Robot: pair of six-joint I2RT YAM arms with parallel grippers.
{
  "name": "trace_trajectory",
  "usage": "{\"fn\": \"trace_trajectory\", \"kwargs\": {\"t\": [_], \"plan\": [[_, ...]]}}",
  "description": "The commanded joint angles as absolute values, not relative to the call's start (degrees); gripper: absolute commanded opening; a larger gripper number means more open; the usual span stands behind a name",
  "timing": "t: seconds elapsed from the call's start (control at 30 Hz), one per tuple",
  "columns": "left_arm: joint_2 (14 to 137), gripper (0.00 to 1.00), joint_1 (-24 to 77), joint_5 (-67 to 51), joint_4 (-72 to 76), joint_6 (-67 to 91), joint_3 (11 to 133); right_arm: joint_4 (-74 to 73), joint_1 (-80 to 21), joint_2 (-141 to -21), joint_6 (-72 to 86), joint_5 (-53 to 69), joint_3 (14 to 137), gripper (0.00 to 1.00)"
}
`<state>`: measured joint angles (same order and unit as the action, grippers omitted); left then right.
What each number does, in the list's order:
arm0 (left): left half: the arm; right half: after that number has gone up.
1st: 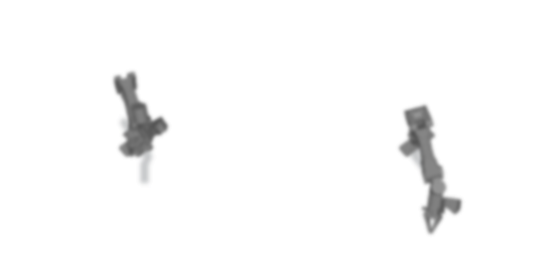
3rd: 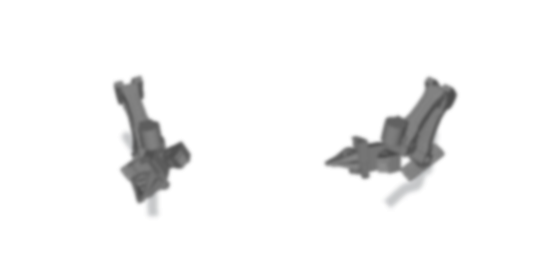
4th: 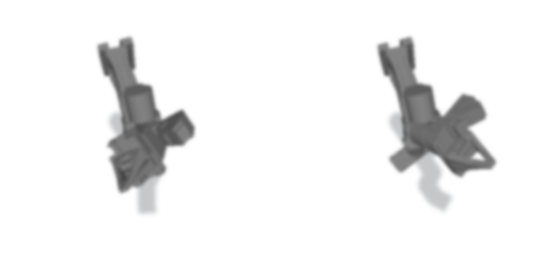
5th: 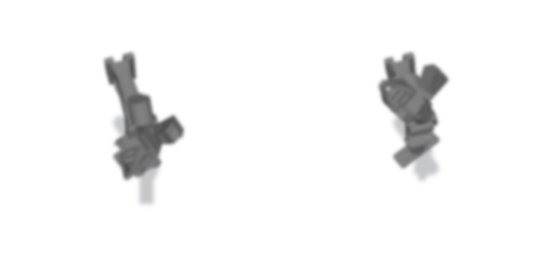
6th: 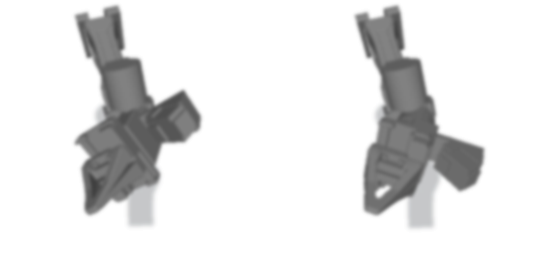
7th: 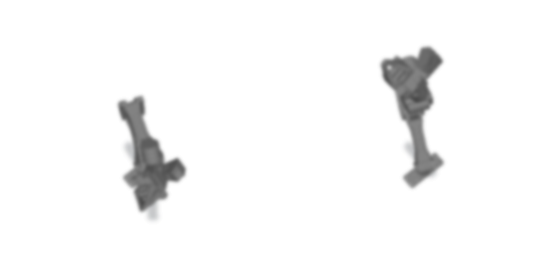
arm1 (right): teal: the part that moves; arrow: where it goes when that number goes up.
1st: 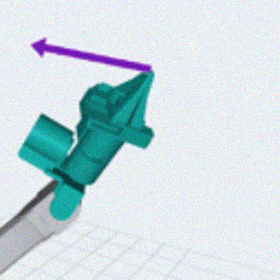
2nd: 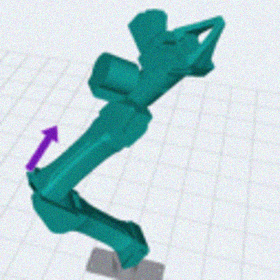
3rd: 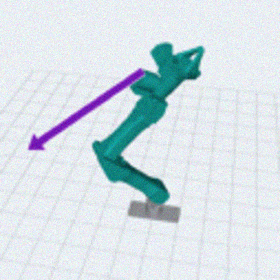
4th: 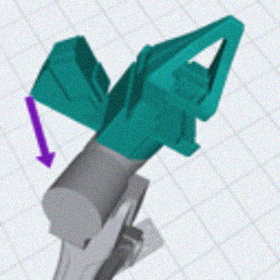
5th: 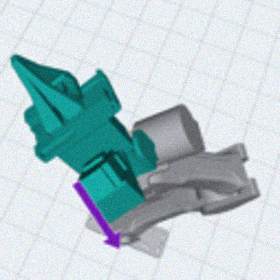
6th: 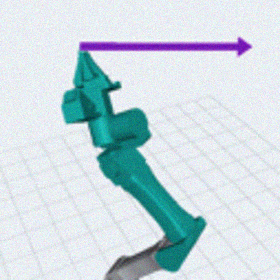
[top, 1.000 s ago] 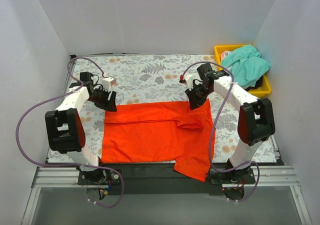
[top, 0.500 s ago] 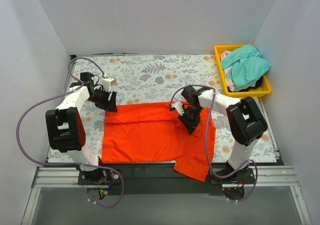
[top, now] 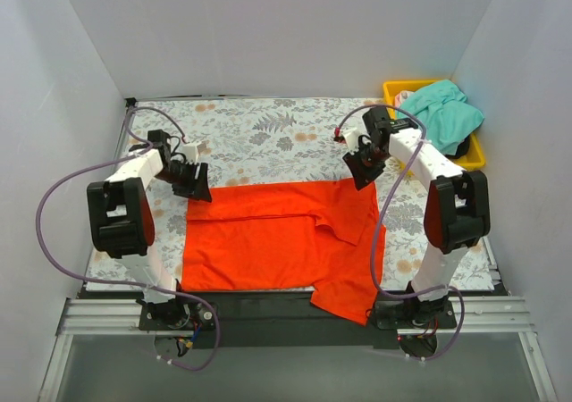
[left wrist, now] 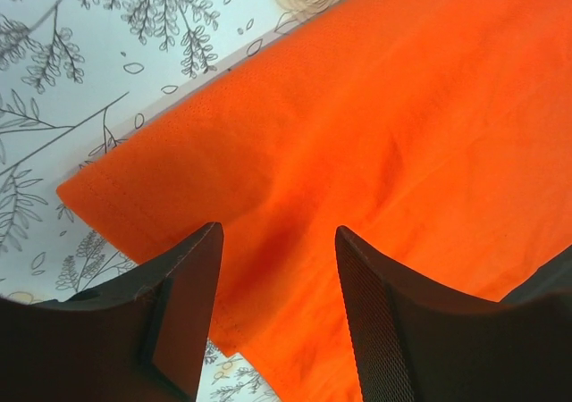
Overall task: Fold and stack the t-shirts
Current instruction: Fold the tshirt
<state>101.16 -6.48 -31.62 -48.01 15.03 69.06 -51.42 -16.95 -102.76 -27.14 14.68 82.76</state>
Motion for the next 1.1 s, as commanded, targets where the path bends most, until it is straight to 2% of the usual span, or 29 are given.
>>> {"fn": "trace_trajectory", "kwargs": {"t": [0.0,0.33,0.47,0.73,0.8,0.9,0.97,1.07], "plan": [[103.00,0.52,-6.86,-31.11,-49.83,18.37,70.75,-51.68,-17.40,-107.31,-25.93,8.53,84.28,0.31],[111.16,0.48,-7.47,-22.50,-45.18,23.46,72.15,-46.50,-17.40,-115.30,-26.81,0.88,86.12,0.29],[116.71,0.48,-7.73,-22.50,-44.47,25.57,77.94,-45.26,-17.32,-122.23,-26.98,-1.84,92.80,0.29],[129.80,0.48,-9.58,-20.74,-44.30,29.62,98.14,-45.53,-16.44,-136.92,-26.46,-6.68,120.28,0.29],[133.58,0.48,-9.93,-21.53,-44.99,30.14,102.98,-45.53,-16.44,-138.69,-26.54,-7.20,123.12,0.30],[135.88,0.51,-10.02,-25.39,-48.68,29.62,110.99,-45.35,-16.44,-137.20,-26.81,-6.51,124.98,0.37],[134.31,0.53,-10.02,-28.55,-48.95,29.62,112.32,-45.35,-16.26,-133.53,-27.33,-4.75,125.77,0.43],[128.25,0.56,-10.02,-31.81,-48.25,30.23,110.58,-45.62,-16.35,-126.08,-28.91,-0.45,125.60,0.57]]}}
